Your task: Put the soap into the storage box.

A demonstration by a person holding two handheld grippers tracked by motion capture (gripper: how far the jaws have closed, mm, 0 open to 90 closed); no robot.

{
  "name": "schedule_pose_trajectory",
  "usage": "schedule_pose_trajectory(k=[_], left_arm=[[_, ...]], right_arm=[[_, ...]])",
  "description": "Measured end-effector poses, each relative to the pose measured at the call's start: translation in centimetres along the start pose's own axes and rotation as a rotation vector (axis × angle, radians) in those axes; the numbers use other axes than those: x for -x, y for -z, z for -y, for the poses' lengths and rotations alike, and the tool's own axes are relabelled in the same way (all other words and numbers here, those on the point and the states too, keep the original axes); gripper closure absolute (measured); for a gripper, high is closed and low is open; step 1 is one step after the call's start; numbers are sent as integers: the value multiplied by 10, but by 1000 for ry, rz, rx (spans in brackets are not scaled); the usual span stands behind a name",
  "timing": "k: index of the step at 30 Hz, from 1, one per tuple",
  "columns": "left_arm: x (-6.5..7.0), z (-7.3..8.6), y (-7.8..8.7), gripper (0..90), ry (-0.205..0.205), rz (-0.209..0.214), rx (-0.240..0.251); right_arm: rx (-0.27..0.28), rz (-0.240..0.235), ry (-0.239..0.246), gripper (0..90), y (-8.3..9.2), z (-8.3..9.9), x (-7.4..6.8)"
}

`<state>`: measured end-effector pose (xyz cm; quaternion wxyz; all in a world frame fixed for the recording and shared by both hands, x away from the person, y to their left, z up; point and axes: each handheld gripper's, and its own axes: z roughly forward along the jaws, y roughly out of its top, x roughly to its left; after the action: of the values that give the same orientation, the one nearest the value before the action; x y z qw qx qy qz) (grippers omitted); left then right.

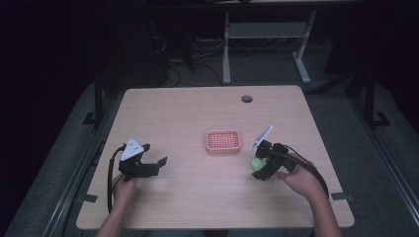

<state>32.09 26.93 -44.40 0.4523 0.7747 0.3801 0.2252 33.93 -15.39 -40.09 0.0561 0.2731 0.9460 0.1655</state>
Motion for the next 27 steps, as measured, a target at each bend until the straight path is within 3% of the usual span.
schedule_pose_trajectory(k=[27], left_arm=[[-1,0,1,143,4,0,-1]], right_arm=[[5,-25,30,259,-1,-43,11]])
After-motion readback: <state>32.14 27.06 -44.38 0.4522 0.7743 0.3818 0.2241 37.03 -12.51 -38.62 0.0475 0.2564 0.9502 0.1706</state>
